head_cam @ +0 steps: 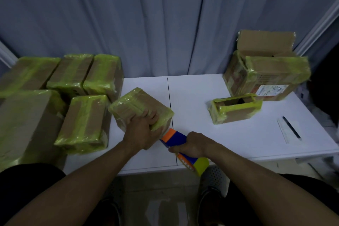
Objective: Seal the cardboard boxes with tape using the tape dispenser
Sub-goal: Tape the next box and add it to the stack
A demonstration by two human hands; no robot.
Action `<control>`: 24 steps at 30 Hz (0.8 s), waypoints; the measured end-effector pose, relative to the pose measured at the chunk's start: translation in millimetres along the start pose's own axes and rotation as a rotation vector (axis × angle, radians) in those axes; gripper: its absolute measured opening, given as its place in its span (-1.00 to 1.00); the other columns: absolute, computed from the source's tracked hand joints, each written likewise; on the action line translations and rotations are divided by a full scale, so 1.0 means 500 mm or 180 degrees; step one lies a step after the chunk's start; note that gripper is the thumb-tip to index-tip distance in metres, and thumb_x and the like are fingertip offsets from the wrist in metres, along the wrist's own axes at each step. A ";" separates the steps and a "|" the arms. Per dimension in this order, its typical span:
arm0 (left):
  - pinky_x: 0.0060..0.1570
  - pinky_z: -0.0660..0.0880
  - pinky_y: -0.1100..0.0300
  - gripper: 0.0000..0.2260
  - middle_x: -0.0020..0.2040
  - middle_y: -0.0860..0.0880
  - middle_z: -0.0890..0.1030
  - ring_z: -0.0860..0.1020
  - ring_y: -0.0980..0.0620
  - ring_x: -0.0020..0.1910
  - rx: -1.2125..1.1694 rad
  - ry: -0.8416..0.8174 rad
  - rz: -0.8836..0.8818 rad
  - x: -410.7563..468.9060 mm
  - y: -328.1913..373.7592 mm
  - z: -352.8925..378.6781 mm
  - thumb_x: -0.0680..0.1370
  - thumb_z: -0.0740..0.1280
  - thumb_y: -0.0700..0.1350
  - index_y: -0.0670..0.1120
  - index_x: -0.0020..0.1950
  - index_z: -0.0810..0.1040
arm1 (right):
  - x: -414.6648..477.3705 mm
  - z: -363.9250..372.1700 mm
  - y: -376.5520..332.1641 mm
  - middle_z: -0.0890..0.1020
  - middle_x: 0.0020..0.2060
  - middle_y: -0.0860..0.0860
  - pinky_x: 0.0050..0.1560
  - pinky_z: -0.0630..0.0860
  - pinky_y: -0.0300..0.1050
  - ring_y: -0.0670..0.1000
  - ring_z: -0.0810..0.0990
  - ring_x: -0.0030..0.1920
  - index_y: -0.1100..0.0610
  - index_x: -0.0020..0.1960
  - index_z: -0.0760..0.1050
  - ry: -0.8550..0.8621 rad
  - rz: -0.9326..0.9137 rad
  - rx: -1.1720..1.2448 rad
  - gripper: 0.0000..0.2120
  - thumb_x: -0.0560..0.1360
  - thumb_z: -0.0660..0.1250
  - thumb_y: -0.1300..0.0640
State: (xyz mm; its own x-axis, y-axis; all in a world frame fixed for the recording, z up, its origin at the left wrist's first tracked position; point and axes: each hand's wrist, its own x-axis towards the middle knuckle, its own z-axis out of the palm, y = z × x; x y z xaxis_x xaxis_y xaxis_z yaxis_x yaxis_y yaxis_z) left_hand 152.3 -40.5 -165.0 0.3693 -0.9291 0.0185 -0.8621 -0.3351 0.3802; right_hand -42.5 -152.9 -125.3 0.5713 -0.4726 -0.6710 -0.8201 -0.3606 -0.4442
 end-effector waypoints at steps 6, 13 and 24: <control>0.51 0.06 -0.05 -0.41 0.53 0.03 0.33 0.17 -0.01 0.56 -0.0071 -0.0289 0.0019 -0.002 -0.009 -0.012 0.61 -0.06 0.27 0.02 0.54 0.33 | 0.023 -0.002 -0.017 0.58 -0.18 -0.01 -0.18 0.52 -0.17 -0.01 0.61 -0.18 0.09 0.08 0.48 0.0036 0.0048 0.0003 -0.44 0.42 0.43 -0.38; 0.40 -0.22 0.21 -0.44 0.62 0.00 -0.08 -0.10 -0.01 0.60 0.0409 -0.0469 0.0443 -0.013 -0.026 -0.028 0.69 0.12 -0.22 -0.06 0.63 -0.07 | 0.038 -0.006 -0.039 0.59 -0.16 0.00 -0.08 0.56 -0.12 0.01 0.62 -0.14 0.06 0.03 0.47 0.0052 0.0049 -0.0087 -0.45 0.41 0.42 -0.41; 0.39 -0.25 0.30 -0.55 0.61 0.08 0.09 -0.07 0.12 0.59 -0.0337 -0.0517 0.0042 -0.004 -0.016 -0.019 0.72 -0.15 0.01 0.02 0.62 0.12 | 0.021 0.025 -0.053 0.59 -0.03 -0.01 -0.03 0.54 -0.10 0.03 0.63 -0.02 0.08 0.26 0.47 0.0764 -0.0002 -0.0882 -0.35 0.44 0.38 -0.41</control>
State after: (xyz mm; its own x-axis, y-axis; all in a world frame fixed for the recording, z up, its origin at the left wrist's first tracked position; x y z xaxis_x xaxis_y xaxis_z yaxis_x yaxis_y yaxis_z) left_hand 161.8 -34.5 -159.2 0.2898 -0.9493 -0.1221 -0.8221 -0.3122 0.4761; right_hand -15.3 -138.4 -128.0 0.5900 -0.6357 -0.4978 -0.7988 -0.5496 -0.2448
